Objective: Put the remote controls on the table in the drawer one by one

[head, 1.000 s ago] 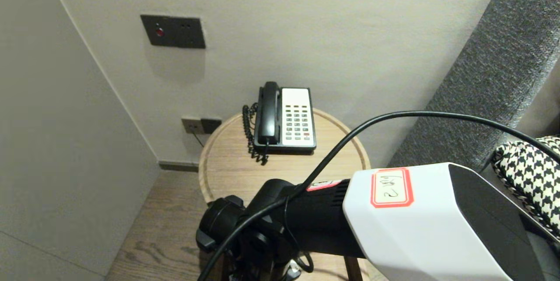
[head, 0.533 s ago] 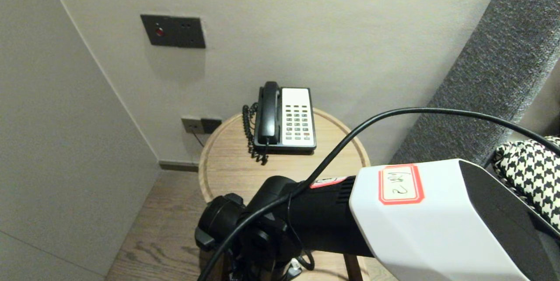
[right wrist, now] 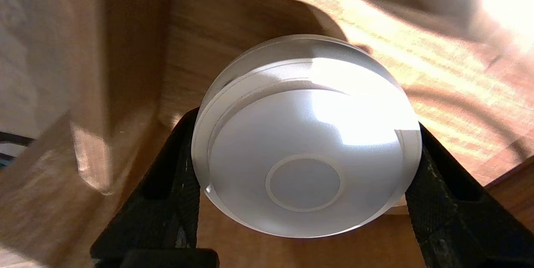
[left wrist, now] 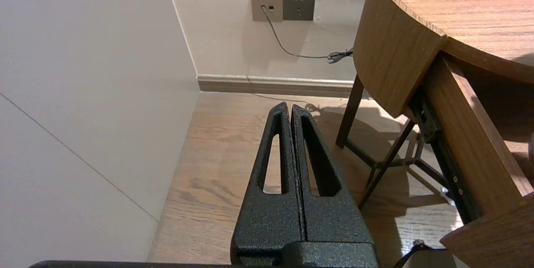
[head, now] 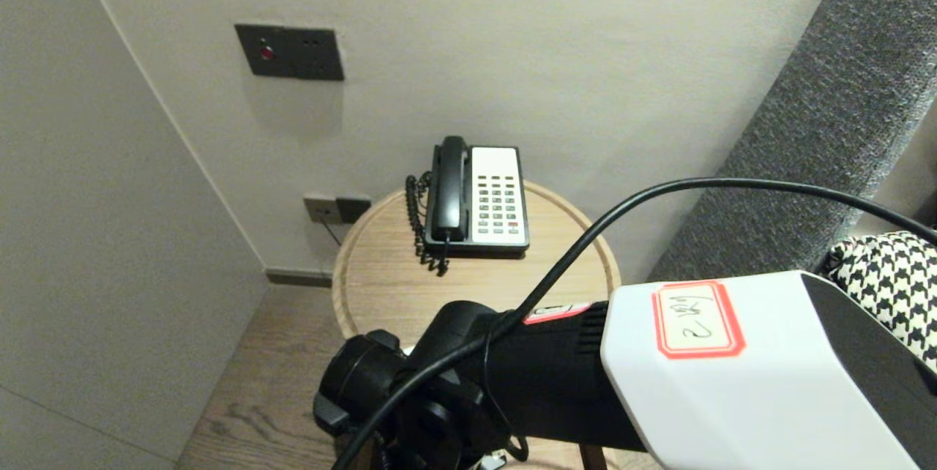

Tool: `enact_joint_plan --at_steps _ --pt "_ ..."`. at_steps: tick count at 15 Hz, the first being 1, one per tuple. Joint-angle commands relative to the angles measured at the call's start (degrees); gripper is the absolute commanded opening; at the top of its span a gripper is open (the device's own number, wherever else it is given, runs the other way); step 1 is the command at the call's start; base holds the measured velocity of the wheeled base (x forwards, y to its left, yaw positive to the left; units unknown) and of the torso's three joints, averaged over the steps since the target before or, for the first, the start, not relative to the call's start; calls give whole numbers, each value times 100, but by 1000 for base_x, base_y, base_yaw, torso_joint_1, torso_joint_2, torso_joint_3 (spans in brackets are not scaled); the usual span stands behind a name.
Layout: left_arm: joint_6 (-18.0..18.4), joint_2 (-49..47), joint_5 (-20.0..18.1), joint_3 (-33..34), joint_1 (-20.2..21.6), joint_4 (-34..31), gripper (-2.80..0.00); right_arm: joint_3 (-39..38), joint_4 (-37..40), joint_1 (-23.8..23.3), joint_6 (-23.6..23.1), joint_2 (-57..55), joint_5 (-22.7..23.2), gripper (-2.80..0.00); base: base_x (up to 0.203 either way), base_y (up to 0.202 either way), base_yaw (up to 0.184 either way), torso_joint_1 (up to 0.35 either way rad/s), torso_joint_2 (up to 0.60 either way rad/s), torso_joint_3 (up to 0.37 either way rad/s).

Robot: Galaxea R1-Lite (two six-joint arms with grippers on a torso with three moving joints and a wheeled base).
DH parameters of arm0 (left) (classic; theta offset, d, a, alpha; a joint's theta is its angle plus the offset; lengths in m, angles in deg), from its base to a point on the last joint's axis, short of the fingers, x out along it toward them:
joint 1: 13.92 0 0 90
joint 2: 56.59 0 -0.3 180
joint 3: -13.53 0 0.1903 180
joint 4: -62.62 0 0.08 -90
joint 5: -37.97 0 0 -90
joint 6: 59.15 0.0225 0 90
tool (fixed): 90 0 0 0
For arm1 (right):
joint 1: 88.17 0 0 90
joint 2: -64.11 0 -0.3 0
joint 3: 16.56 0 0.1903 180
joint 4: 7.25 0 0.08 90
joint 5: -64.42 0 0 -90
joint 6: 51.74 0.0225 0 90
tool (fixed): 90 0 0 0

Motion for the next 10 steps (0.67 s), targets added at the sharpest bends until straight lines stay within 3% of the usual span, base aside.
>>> enact_joint_plan --at_steps 1,3,10 --pt "-2 0 0 0 1 -2 -280 11 -99 68 175 21 -133 -280 0 0 0 0 0 0" --pt "-2 0 0 0 1 -2 -280 -147 -123 134 441 30 -233 -280 0 0 0 0 0 0" --pt "-2 0 0 0 1 -2 -280 -571 -415 139 706 116 -416 -280 0 0 0 0 0 0"
